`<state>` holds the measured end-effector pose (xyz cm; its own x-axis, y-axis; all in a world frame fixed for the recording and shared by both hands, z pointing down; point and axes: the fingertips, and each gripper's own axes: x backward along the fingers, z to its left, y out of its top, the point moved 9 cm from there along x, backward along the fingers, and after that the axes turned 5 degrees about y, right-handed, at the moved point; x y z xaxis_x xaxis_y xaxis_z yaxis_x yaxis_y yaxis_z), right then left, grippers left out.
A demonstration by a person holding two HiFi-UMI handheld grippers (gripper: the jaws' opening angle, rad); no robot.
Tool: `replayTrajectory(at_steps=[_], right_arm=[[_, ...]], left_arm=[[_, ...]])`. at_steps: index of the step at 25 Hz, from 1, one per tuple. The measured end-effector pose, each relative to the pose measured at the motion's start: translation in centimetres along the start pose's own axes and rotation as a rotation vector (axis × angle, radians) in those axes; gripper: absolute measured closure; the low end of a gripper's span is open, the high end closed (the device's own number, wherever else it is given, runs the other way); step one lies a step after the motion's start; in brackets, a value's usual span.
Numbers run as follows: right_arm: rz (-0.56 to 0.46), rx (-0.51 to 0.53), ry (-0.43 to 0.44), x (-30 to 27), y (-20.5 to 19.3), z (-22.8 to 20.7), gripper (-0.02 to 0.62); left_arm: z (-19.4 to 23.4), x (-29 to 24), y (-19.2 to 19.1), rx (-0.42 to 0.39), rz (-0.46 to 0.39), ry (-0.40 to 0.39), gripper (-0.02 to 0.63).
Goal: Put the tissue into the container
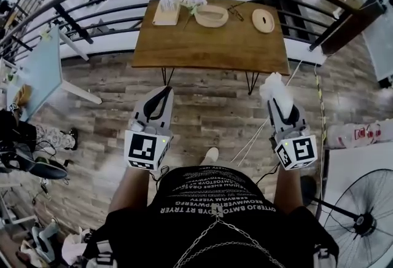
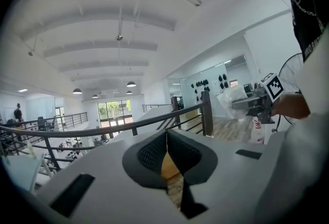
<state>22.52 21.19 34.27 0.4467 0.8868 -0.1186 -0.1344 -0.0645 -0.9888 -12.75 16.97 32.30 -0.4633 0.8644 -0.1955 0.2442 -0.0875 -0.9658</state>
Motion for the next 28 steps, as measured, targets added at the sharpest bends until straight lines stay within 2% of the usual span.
replayTrajectory(at_steps=[5, 10, 13, 17, 21, 28], right_arm=[[-0.026, -0.004, 0.034, -1.1, -0.1, -3.4, 0.477], [-0.049, -0.012, 0.072, -2.0, -0.4, -3.8, 0.477], [-0.036, -0.024, 0.077, -2.0, -1.2, -4.3, 0.477], [-0.013, -0.045, 0.077, -2.9, -2.1, -5.0, 0.477], [0.009, -0.047, 0.089, -4.6, -2.3, -5.2, 0.477], [0.039, -0.039, 0.075, -10.0, -2.1, -6.7, 0.477]], left_arm=[[-1.5, -2.2, 1.0, 0.029, -0.007, -0.001, 0.577], [-1.0, -2.3, 0.9, 0.022, 0.02, 0.056, 0.577], [-1.0, -2.7, 0.7, 0.044, 0.025, 0.063, 0.577], [-0.9, -3.8, 0.4, 0.032, 0.043, 0.053, 0.577], [0.1, -5.7, -0.2, 0.033, 0.059, 0.041, 0.577], [3.4, -10.6, 0.0, 0.046, 0.032, 0.019, 0.577]])
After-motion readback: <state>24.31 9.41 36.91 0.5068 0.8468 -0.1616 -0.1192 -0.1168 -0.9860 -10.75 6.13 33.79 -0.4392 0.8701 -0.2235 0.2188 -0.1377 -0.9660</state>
